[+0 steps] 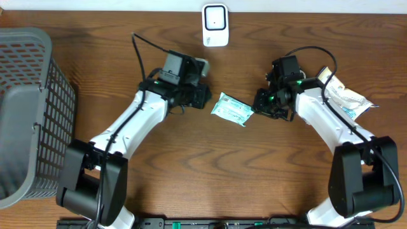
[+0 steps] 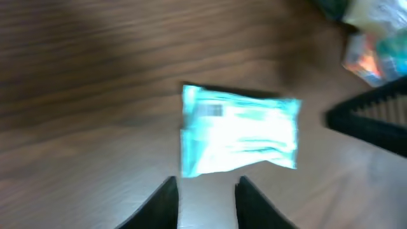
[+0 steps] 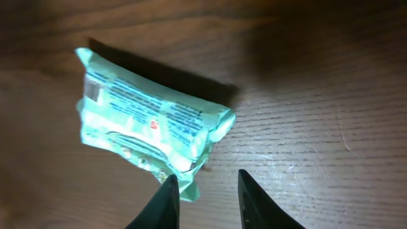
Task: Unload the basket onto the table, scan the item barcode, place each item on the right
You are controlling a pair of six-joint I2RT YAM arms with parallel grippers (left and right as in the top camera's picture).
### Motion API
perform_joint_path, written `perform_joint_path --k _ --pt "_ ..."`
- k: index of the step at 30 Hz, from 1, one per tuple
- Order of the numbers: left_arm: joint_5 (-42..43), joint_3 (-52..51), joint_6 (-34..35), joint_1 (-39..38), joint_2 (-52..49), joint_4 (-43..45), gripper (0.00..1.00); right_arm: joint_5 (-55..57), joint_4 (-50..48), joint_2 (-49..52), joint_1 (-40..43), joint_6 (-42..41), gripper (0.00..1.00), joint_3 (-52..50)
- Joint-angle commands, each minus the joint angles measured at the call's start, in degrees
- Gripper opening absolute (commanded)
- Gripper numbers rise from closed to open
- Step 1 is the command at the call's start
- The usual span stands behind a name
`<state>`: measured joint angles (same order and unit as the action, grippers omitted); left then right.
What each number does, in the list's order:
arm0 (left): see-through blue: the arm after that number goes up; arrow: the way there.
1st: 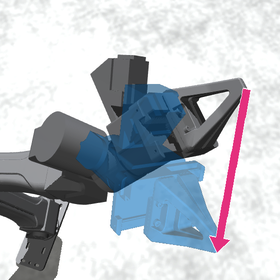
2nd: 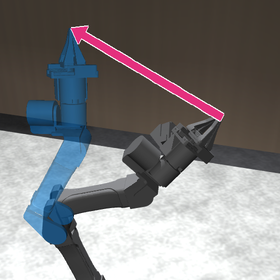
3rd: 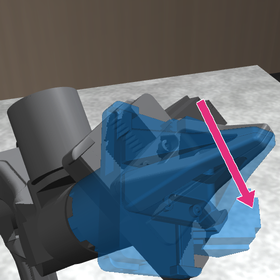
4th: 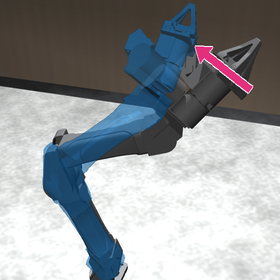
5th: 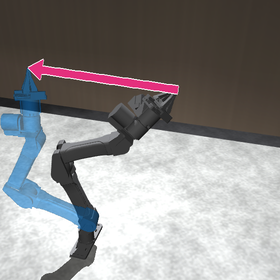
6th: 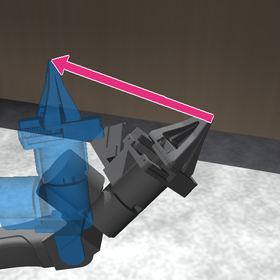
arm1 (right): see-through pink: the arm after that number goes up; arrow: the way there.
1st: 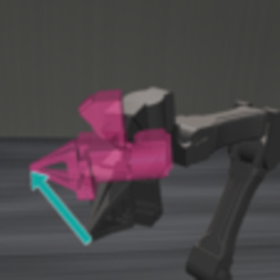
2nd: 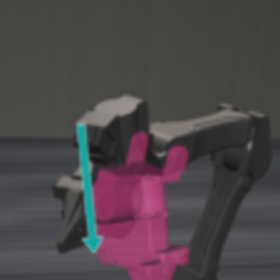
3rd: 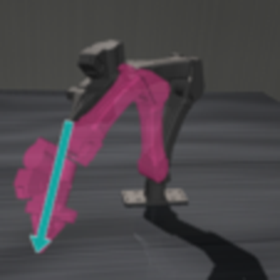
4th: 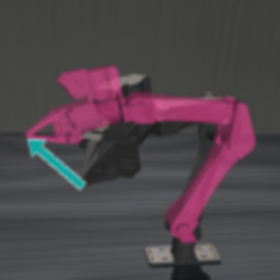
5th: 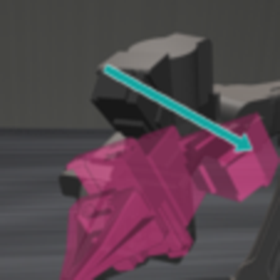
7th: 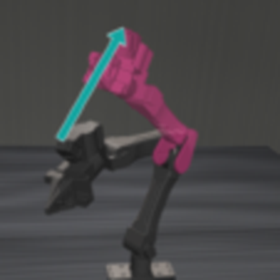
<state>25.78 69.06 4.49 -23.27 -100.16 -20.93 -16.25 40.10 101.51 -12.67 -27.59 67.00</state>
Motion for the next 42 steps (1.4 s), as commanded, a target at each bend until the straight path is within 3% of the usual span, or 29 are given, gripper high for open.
perform_joint_path --k 1,5,12,15,18,23,33,42 --pt "3.6 1.5 -2.6 -3.5 -2.6 0.5 0.22 0.5 0.2 1.7 -0.1 1.1 0.23 -0.4" --pt "3.6 1.5 -2.5 -5.5 -5.8 4.1 0.08 0.4 0.0 3.5 -0.1 1.1 0.17 -0.4" --pt "0.9 1.5 2.4 -5.7 -11.6 10.2 0.07 -0.9 0.0 5.5 -0.2 1.1 0.13 -0.4" --pt "0.1 1.5 8.3 -6.0 -13.4 17.1 0.07 -0.8 0.0 5.5 -0.2 1.4 0.11 -0.4" --pt "-1.8 1.5 9.8 -6.5 -15.0 20.6 0.08 -0.9 0.1 5.5 -0.2 1.3 0.11 -0.5" --pt "-8.9 1.5 11.0 -6.5 -16.6 18.1 0.07 -1.5 -1.0 5.5 -0.2 1.3 0.11 -1.7" --pt "-10.9 1.5 11.1 -6.6 -16.6 11.9 0.08 -4.1 -6.1 5.5 -0.2 1.2 0.11 -3.7" --pt "-9.8 1.4 15.1 -7.5 -16.6 7.2 0.07 -5.2 -8.2 5.5 1.1 1.6 0.16 -3.7"
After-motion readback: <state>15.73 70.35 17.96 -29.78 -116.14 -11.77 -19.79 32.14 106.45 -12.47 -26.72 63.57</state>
